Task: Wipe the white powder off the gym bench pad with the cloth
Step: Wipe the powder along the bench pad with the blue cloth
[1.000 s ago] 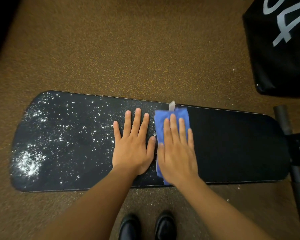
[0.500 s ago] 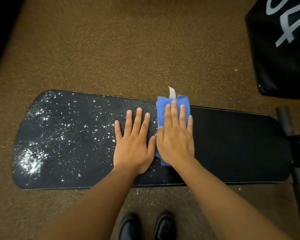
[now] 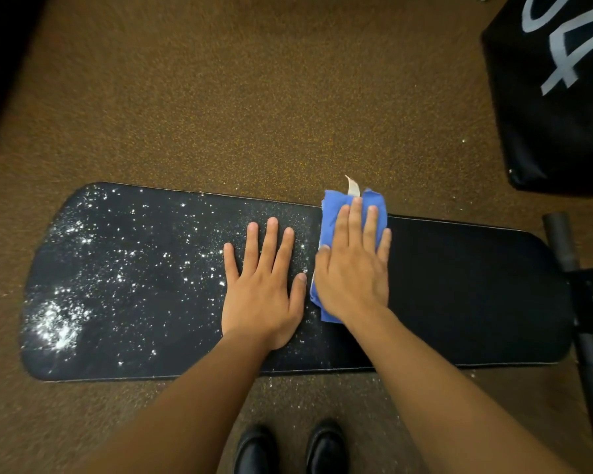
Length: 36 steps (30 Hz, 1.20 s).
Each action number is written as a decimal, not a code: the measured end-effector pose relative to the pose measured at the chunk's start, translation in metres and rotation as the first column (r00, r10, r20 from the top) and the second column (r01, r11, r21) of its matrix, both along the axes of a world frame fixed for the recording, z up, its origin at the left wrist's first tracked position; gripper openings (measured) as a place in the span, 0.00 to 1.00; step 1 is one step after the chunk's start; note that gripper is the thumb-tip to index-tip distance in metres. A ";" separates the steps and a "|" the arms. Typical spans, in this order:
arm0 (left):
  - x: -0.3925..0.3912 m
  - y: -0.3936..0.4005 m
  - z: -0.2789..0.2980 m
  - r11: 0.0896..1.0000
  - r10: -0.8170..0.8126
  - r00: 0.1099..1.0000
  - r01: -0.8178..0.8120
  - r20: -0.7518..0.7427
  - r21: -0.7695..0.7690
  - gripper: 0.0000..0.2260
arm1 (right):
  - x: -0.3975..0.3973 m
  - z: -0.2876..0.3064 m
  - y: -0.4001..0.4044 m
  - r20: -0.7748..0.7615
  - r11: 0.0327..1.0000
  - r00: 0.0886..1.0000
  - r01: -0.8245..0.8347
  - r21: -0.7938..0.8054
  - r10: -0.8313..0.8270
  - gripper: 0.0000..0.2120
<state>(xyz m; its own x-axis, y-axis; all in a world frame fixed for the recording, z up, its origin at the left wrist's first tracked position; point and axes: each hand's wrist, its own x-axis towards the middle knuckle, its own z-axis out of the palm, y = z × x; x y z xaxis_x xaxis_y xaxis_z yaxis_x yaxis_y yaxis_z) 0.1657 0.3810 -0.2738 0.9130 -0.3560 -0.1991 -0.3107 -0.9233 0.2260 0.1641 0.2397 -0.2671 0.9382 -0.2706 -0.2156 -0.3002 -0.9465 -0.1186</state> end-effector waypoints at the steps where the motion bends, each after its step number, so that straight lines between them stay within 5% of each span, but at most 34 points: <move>1: 0.000 0.000 0.000 1.000 0.000 1.000 0.000 -0.003 0.000 0.29 | -0.011 0.001 0.004 0.008 0.999 0.999 -0.038 -0.003 0.038 0.33; 8: -0.001 0.001 -0.001 1.000 -0.001 1.000 0.001 0.015 -0.021 0.29 | -0.115 -0.001 -0.008 0.032 0.973 0.972 -0.233 -0.003 0.233 0.32; 15: -0.001 0.000 -0.002 1.000 0.000 1.000 0.000 0.023 -0.024 0.29 | -0.010 -0.001 -0.006 0.003 1.000 1.000 -0.005 -0.013 0.005 0.33; 24: 0.000 0.002 -0.001 0.999 0.002 1.000 -0.001 0.022 -0.039 0.29 | -0.104 0.000 -0.018 0.023 0.959 0.959 -0.280 -0.038 0.281 0.32; 31: -0.001 0.001 -0.002 1.000 0.001 1.000 -0.001 0.021 -0.030 0.29 | -0.007 -0.005 -0.012 0.046 1.000 0.998 0.031 -0.002 -0.031 0.34; 36: 0.000 0.001 -0.002 1.000 0.000 1.000 0.000 0.017 -0.031 0.29 | -0.034 -0.004 0.012 0.082 0.994 0.991 -0.106 0.006 0.105 0.33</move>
<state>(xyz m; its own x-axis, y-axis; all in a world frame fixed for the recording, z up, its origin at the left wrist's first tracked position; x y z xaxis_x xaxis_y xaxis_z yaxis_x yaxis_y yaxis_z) 0.1659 0.3819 -0.2760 0.9162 -0.3616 -0.1727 -0.3146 -0.9160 0.2491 0.1299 0.2515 -0.2707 0.9759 -0.1676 -0.1397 -0.1881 -0.9708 -0.1489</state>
